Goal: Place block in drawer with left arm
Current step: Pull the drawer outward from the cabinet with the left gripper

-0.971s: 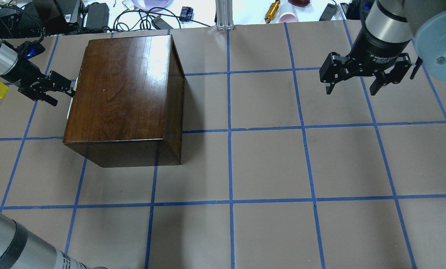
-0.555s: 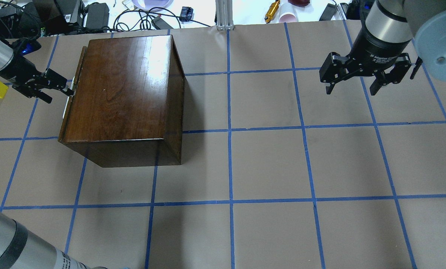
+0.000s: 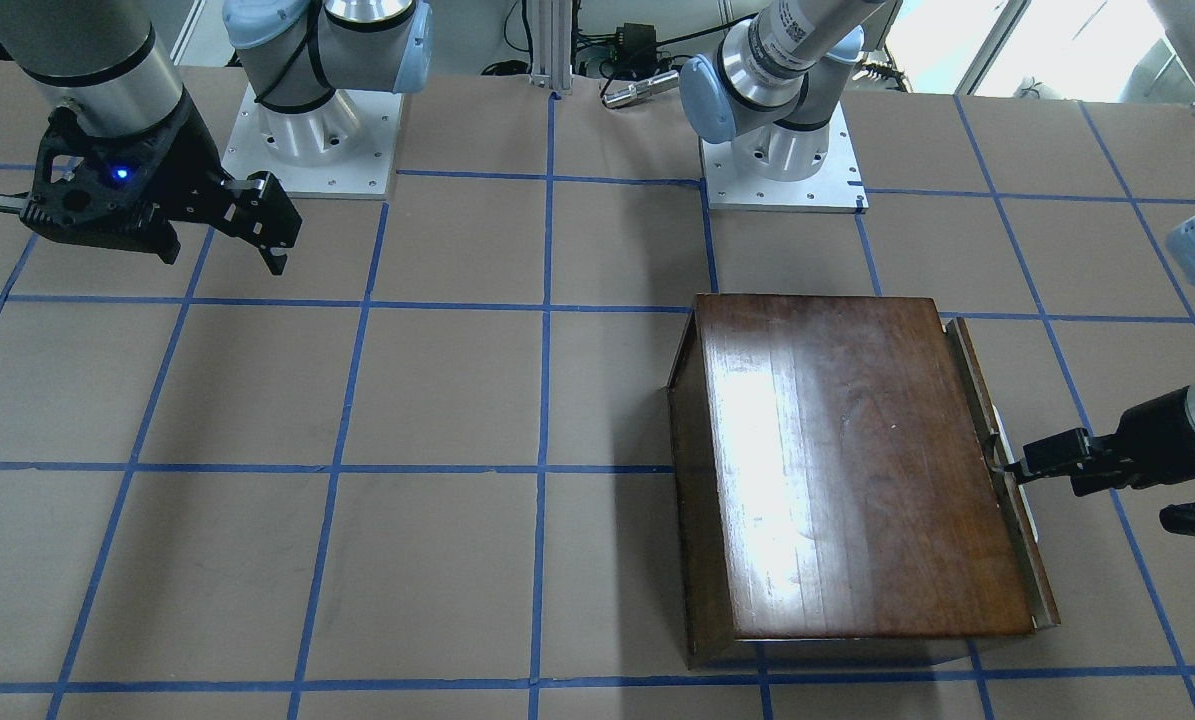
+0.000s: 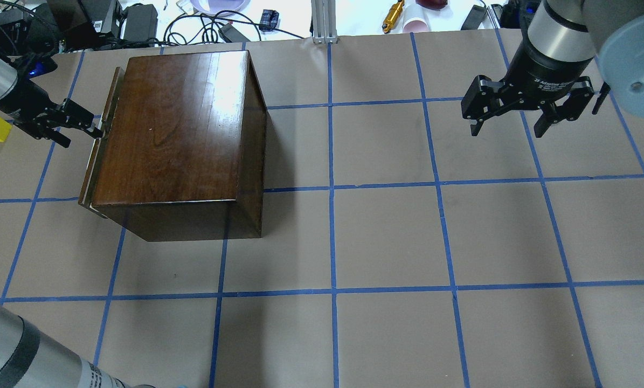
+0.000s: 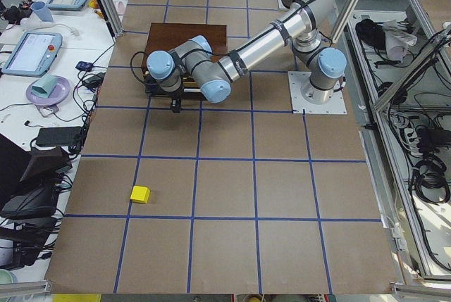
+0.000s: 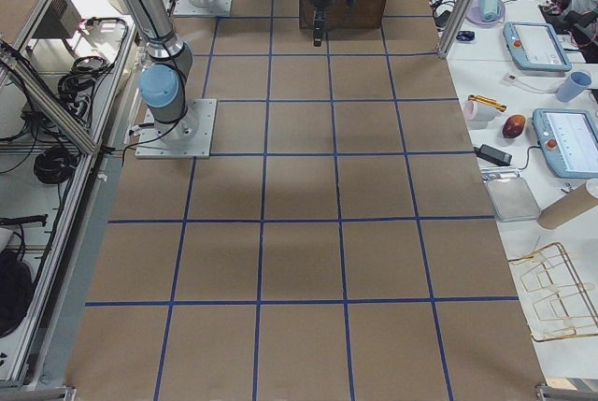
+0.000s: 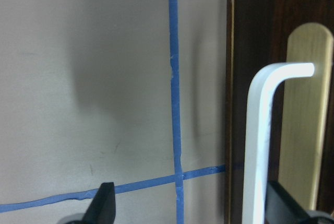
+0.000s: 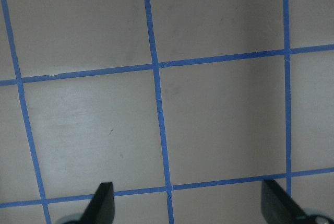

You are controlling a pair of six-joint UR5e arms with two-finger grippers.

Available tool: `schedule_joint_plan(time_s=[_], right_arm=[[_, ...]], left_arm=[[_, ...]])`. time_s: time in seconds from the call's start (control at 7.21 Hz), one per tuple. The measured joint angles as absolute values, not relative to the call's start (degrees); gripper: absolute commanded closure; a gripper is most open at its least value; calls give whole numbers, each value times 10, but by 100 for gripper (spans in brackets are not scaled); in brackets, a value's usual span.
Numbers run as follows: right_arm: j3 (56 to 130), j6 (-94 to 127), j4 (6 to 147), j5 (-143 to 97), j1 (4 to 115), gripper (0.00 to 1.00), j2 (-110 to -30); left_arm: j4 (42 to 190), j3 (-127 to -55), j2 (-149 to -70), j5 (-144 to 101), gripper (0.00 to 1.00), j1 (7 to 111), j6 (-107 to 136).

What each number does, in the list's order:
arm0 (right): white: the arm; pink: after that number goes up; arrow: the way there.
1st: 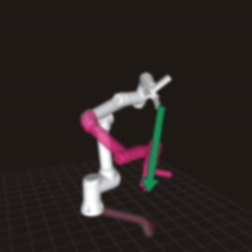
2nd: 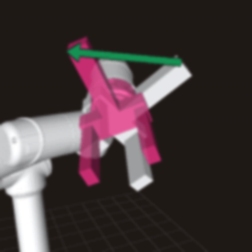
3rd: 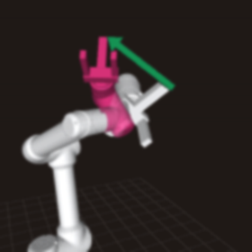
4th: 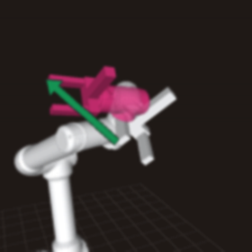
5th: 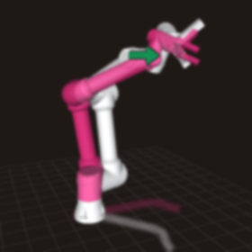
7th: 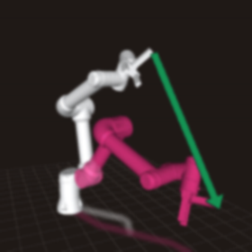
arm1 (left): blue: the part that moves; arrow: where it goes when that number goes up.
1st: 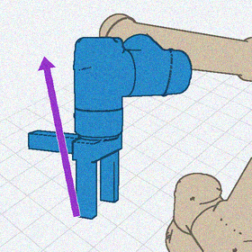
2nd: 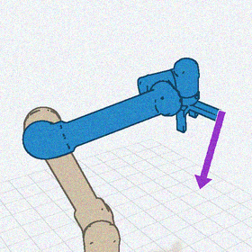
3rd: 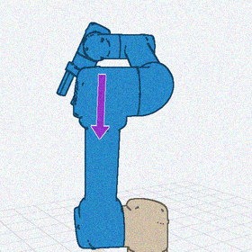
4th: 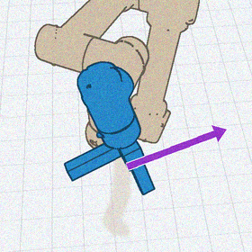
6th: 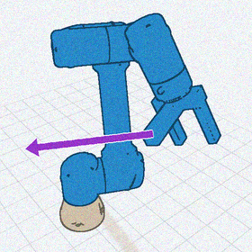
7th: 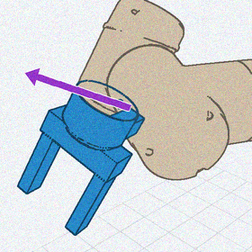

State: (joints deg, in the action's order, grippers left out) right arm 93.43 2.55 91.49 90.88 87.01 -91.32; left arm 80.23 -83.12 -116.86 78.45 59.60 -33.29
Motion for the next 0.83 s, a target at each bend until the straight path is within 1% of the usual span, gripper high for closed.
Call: schedule_joint_plan(time_s=[0.83], right_arm=[[934, 25, 915, 909, 870, 0, -913]], left_arm=[[785, -820, -1175, 819, 0, 596, -332]])
